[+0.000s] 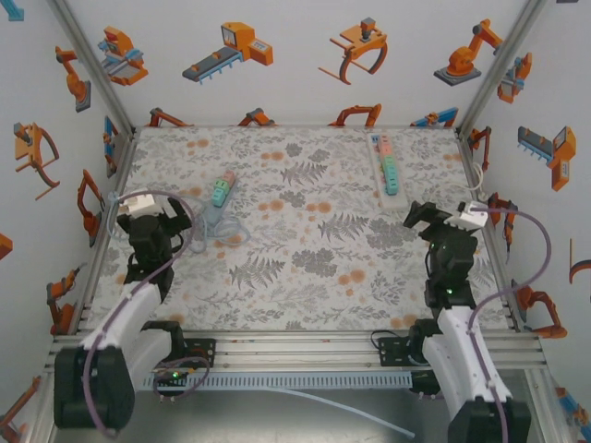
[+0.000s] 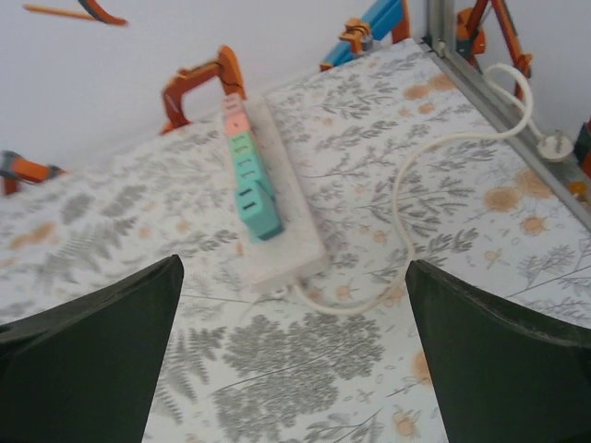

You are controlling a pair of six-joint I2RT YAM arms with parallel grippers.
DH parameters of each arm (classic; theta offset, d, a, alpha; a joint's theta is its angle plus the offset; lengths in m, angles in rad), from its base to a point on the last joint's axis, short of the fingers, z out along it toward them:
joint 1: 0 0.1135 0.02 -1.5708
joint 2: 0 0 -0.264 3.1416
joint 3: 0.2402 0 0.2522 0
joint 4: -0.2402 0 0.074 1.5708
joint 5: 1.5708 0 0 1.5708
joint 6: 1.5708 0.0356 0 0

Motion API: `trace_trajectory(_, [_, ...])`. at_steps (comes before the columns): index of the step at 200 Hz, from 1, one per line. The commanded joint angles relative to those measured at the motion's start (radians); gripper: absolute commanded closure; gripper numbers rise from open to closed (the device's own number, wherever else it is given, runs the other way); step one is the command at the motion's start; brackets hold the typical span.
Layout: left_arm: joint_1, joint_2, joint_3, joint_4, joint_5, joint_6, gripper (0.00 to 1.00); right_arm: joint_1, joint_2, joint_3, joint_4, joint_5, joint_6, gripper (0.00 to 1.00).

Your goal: Pull the plug off the socket

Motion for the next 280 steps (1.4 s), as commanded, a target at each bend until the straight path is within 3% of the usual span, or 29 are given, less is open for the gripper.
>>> trace_trajectory(1, [-0.015,-0.127,0.089,-0.303,0.091,-0.099,0.03,0.01,-0.071,0.062,-0.221,-0.141,0.187,0.06])
trace_trajectory(19, [-0.035,-0.12,0.193,-0.388,0.179,-0.14,0.03,0.039,-0.02,0.14,-0.245,-0.256,0.27,0.11])
trace_trajectory(33, [-0.059,-0.036,0.3,-0.445,0.242,-0.144,0.03,0.13,0.085,0.223,-0.276,-0.303,0.283,0.11])
trace_trajectory(48, [-0.079,0.115,0.45,-0.545,0.295,-0.122,0.03,0.297,0.211,0.341,-0.352,-0.26,0.202,0.1])
trace_trajectory(68, [-0.091,0.354,0.679,-0.737,0.264,-0.113,0.03,0.497,0.406,0.501,-0.46,-0.189,0.085,0.1])
trace_trajectory(116, [-0.104,0.738,0.899,-0.797,0.336,0.003,0.03,0.672,0.742,0.748,-0.577,-0.242,-0.003,0.1])
trace_trajectory(139, [-0.119,0.841,0.923,-0.787,0.328,0.044,0.01,0.703,0.821,0.79,-0.605,-0.225,-0.025,0.1])
trace_trajectory(175, [-0.154,0.97,0.938,-0.797,0.176,0.108,0.0,0.712,0.839,0.769,-0.553,-0.256,-0.022,0.09])
trace_trajectory(192, [-0.157,1.018,0.949,-0.79,0.185,0.11,0.01,0.712,0.839,0.769,-0.538,-0.26,-0.025,0.09])
trace_trajectory(214, [-0.16,1.074,1.017,-0.858,0.212,0.122,0.11,0.712,0.848,0.788,-0.54,-0.264,-0.032,0.09])
trace_trajectory(244, [-0.16,1.12,1.07,-0.921,0.238,0.134,0.36,0.712,0.856,0.8,-0.537,-0.268,-0.033,0.09])
trace_trajectory(280, [-0.16,1.159,1.107,-0.983,0.249,0.159,0.52,0.712,0.858,0.806,-0.536,-0.261,-0.029,0.09])
